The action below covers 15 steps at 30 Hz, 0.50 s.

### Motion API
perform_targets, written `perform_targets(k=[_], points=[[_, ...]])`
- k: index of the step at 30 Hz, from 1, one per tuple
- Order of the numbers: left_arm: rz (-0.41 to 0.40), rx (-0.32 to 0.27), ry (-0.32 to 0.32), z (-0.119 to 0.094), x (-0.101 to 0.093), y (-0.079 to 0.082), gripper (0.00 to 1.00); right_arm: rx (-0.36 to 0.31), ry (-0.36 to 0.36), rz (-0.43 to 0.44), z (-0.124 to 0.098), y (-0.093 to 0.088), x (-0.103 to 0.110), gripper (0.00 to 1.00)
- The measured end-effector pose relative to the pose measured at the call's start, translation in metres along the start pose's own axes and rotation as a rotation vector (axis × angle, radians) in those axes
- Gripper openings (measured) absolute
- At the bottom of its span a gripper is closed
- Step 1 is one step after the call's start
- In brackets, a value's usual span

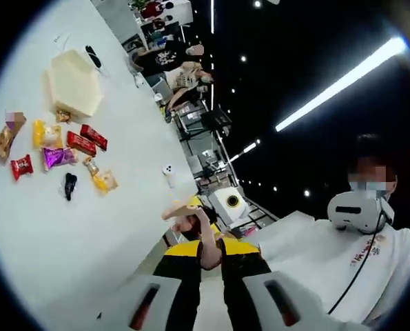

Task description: Place the target food into the container with the food tongs after gripping and lifting it, then release it inside without dropping or visibly crushing the food.

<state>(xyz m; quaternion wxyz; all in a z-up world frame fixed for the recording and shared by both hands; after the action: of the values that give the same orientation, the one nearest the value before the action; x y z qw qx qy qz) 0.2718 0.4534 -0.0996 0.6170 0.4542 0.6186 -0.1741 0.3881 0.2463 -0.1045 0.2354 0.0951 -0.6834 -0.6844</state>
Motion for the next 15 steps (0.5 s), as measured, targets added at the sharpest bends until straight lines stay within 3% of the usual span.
perform_targets(k=[3,11,14,15], points=[[0.002,0.025,-0.007,0.0005,-0.0004,-0.0017,0.07,-0.013,0.031,0.011,0.0028,0.0032,0.0041,0.20],[-0.013,-0.013,-0.020,-0.0014,-0.0002,-0.0015,0.08,0.006,0.034,-0.009,0.0022,0.0040,0.0051,0.17],[-0.007,-0.057,-0.008,-0.0009,0.0008,-0.0011,0.09,0.011,0.026,-0.009,0.0017,0.0049,0.0050,0.17],[0.005,-0.100,-0.020,-0.0008,0.0006,-0.0007,0.09,0.004,0.016,0.007,0.0012,0.0056,0.0040,0.17]])
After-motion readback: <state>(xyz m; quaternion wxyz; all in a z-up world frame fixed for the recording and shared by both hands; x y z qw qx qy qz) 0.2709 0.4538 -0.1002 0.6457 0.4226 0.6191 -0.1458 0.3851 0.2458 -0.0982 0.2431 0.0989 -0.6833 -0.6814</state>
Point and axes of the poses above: the point that each gripper's makers call its tool centre point, and the gripper's own axes: z roughly forward along the fingers, x roughly to its left, y roughly out of its top, the point moved 10 cm from there along -z, roughly backward along the fingers, and after that the axes turned 10 degrees about y, right-handed, at the moved point
